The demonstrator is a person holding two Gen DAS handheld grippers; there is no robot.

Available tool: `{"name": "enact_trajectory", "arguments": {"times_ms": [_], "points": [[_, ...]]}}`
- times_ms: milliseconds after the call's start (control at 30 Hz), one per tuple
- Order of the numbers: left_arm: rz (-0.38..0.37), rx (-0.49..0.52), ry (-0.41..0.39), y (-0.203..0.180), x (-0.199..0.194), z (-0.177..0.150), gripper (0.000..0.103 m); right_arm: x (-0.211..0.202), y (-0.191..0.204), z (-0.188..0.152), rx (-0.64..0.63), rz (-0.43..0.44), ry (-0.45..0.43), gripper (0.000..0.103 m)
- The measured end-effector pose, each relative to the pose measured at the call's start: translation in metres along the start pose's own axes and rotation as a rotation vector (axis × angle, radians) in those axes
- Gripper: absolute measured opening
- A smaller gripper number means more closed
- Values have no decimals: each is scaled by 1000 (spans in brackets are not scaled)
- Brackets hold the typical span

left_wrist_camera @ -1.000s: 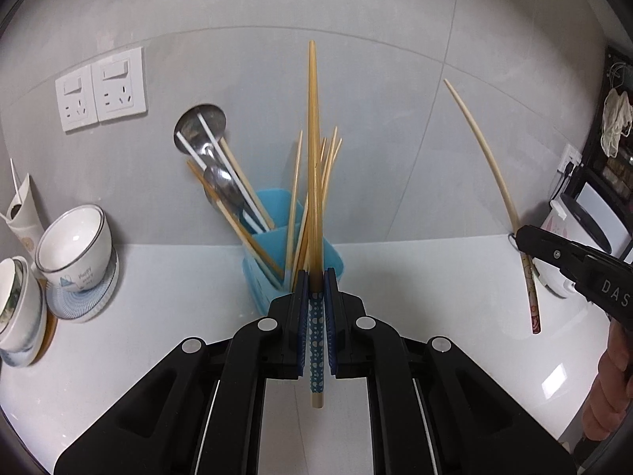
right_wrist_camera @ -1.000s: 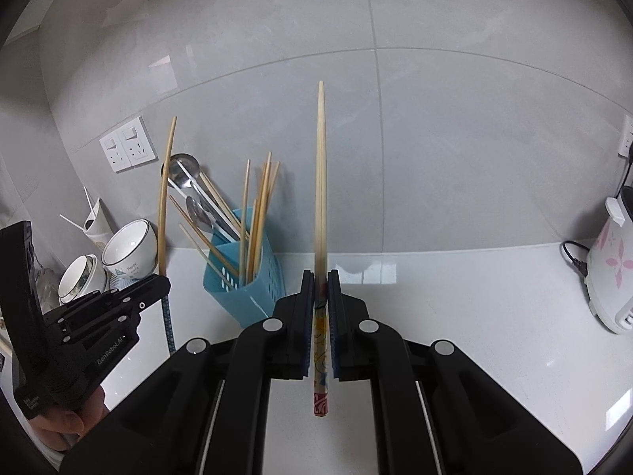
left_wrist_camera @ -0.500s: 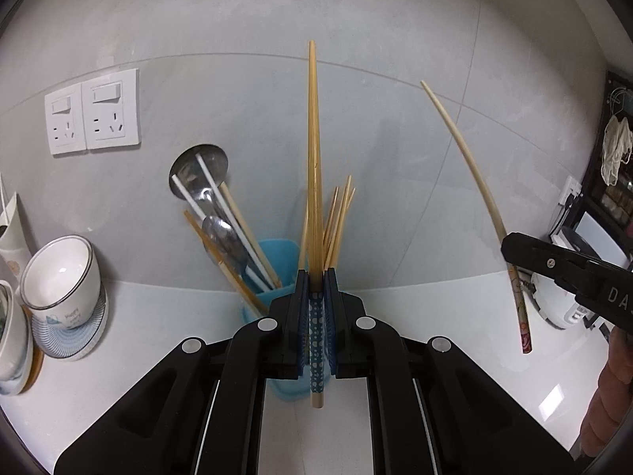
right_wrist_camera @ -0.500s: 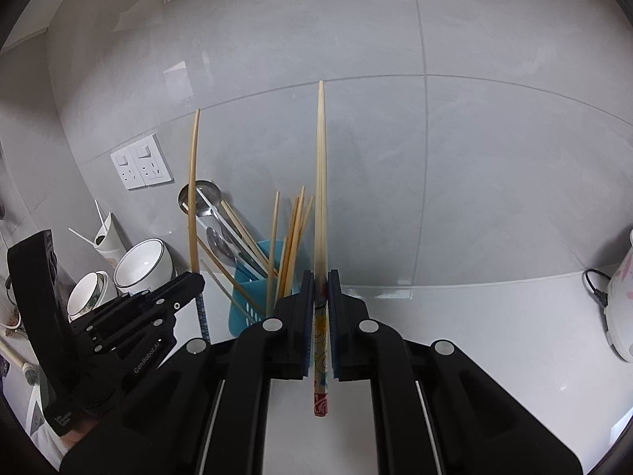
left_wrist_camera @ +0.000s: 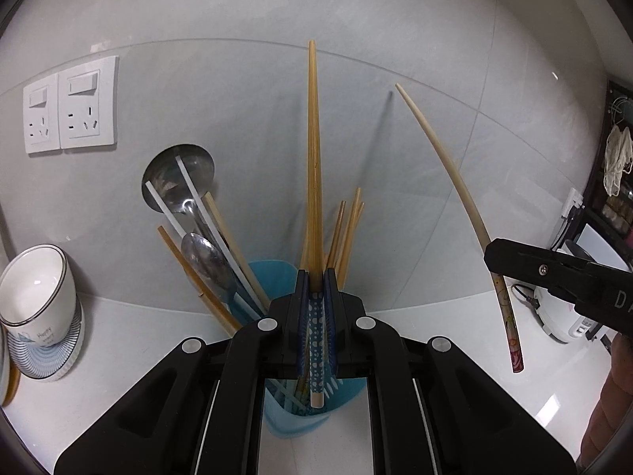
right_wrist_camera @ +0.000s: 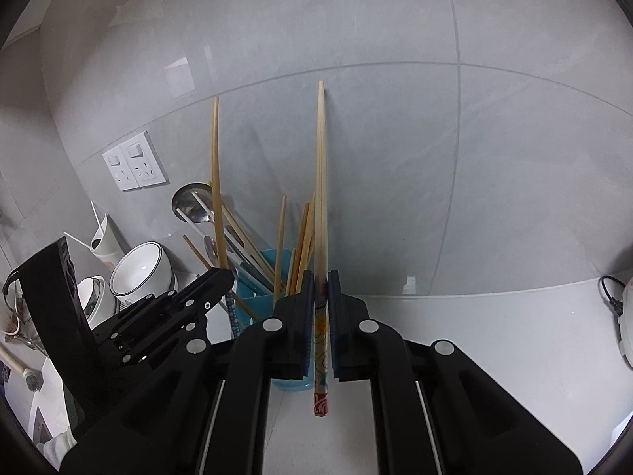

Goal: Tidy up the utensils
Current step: 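Lower the blue-ended chopstick into the blue holder and open the left tool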

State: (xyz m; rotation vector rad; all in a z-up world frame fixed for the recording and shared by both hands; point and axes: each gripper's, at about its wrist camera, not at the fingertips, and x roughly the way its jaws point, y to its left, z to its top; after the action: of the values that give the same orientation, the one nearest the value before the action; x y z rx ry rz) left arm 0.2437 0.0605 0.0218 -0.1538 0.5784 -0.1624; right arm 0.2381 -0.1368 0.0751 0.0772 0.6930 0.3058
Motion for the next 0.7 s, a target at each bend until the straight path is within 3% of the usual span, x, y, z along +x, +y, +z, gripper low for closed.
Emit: {"name": "enact_trajectory", "arguments": {"times_ms": [400,433,533,633,700], "points": [[40,-4,52,5,31,-11,8,31,4,0,7,16,50,6],[44,-9,53,6,30,-11,14,34,5,0,7,18,56,6],[75,-23,45,10,25,-10,57,41,8,2,11,31,69,6],[85,-19,67,16,17,-11,60,48,12,4,14,40,76,6],[98,1,79,15,13,-11,68,53,15,5,16,50,82,6]]}}
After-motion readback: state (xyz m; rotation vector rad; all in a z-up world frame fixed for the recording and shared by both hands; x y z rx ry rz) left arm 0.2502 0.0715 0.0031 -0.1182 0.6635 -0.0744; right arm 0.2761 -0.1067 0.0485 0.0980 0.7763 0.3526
